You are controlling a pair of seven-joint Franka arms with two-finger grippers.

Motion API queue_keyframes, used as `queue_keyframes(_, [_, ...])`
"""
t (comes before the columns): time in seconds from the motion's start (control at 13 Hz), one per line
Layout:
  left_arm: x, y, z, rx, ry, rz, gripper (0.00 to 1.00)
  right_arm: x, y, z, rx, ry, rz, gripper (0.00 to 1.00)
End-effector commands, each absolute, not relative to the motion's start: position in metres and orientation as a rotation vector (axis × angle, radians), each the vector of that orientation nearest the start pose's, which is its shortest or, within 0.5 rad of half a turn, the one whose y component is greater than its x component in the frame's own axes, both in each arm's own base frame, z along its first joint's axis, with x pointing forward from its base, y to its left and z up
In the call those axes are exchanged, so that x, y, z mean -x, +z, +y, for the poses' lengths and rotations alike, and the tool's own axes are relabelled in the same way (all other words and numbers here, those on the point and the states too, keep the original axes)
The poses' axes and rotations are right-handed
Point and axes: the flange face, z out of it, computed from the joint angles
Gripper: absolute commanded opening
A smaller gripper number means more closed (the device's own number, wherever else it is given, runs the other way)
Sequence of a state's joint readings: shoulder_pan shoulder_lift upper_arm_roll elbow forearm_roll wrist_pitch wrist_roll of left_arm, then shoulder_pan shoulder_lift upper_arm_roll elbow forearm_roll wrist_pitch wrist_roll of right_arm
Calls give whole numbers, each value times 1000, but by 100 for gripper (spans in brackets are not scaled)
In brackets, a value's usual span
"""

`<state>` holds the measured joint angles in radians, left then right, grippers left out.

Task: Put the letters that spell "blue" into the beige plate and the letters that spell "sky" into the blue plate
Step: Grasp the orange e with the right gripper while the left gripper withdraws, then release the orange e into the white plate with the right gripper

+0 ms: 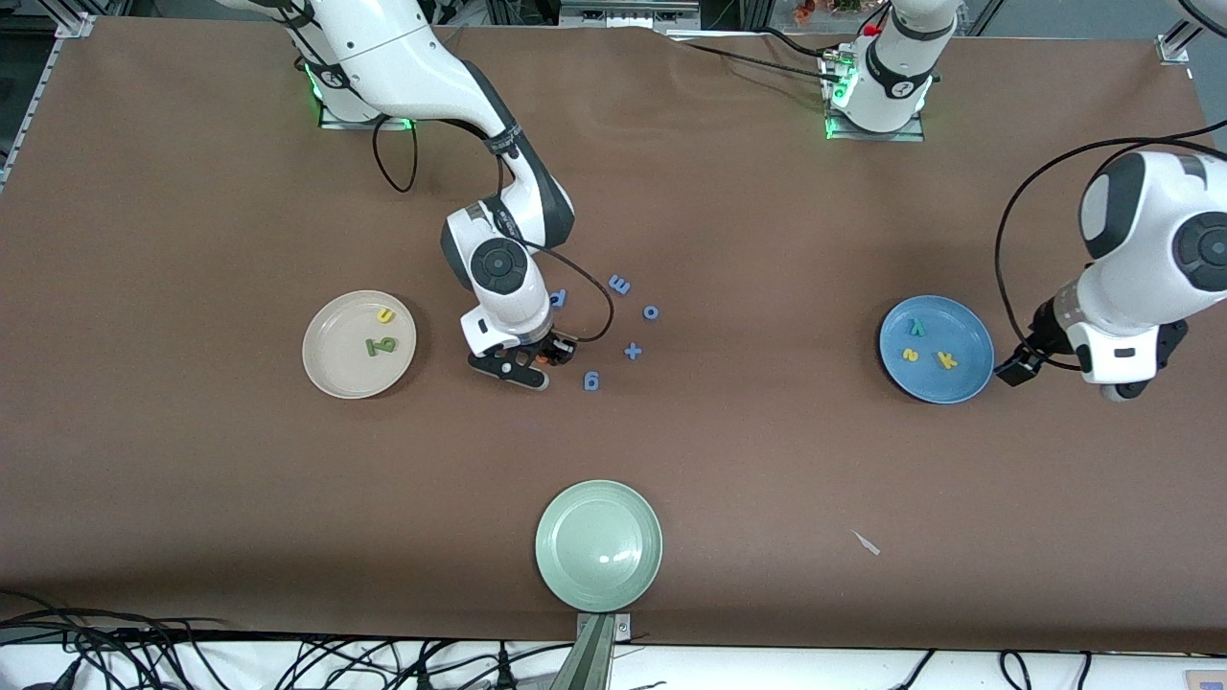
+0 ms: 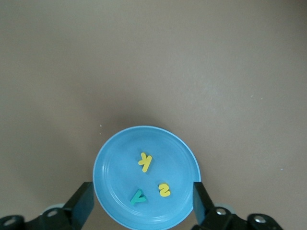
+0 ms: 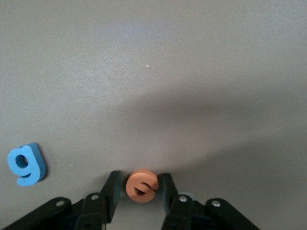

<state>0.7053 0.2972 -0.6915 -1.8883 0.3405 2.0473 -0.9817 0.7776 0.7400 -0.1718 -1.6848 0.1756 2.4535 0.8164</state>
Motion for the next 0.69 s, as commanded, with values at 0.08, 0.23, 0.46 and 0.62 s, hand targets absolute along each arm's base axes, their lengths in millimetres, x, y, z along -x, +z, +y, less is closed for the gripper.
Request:
queue_keyframes(0.08, [-603, 409, 53, 2744, 2, -1183, 100, -560, 182, 381, 3123, -48, 345, 18])
queue_keyframes(0.23, [-602, 429, 44, 2812, 15, -1203, 100, -575, 209, 355, 3181, 22, 256, 17])
queue_keyframes(0.46, [-597, 453, 37, 2823, -10, -1227, 100, -595, 257, 291, 3253, 159, 72, 17])
queue_keyframes(0.62, [-594, 466, 25, 2839, -37, -1179, 100, -601, 271, 235, 3277, 259, -65, 17])
